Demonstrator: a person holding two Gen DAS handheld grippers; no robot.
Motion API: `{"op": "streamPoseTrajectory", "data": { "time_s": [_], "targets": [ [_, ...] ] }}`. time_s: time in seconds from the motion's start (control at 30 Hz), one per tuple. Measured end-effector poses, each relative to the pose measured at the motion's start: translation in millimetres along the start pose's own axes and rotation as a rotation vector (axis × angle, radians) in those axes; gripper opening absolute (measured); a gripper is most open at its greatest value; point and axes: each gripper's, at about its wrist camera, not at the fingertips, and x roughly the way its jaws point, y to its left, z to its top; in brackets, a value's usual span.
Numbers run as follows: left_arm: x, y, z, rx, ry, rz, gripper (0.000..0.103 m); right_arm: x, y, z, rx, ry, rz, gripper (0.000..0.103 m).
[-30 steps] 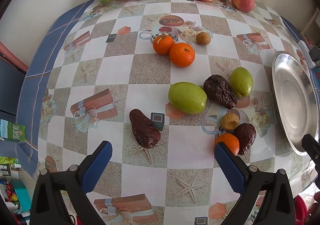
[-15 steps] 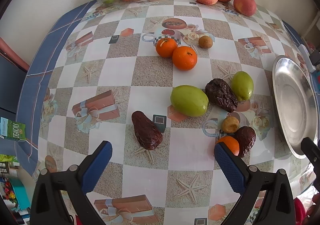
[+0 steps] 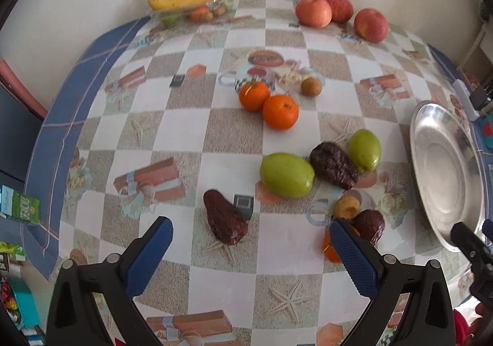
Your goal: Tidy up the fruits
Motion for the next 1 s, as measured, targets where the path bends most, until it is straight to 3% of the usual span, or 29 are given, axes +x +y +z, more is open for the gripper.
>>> {"op": "streamPoseTrajectory", "data": {
  "time_s": [0.2,0.4,0.57,0.83,1.0],
  "targets": [
    [-13.3,0.5,4.6,0.0,-0.101,0.034,0.103,-0.2,11.4,1.8,-0.032,-0.029,0.027,0.103],
    [-6.6,13.3,5.8,-0.07,-0.038,-0.017,0.103,2.1,34.6,5.4,-0.076,-0.019,0.157,0.103],
    [-3.2,24.1,3.0,-0.124,-0.028,0.007,0.103,6.1,54.7,5.7,-0.103,-0.003,0.203,0.102],
    [12.2,32.5,0.3,-0.207,0.056,-0.072,0.103,28.7,83.7,7.3,-0.155,0.071,0.227,0.063],
    [14.5,28.5,-0.4,-0.202,0.074,-0.091,0.103,41.6,89.6,8.5,-0.154,0.116,0.214,0.049]
  ]
}}
